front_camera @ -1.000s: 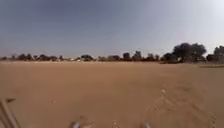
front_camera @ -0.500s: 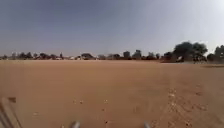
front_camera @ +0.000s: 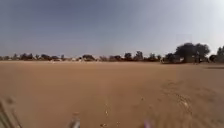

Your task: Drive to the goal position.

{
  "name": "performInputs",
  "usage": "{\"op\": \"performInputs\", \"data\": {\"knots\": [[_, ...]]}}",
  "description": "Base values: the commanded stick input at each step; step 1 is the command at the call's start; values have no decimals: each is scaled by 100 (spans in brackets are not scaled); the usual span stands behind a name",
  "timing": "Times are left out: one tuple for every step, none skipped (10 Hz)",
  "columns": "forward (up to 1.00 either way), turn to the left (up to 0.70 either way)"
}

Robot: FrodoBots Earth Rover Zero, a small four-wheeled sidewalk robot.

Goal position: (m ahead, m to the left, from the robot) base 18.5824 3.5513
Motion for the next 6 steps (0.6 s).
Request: {"op": "performInputs", "data": {"knots": [[70, -31], [70, -14], [70, 0], [70, 0], [70, 0], [70, 0]]}}
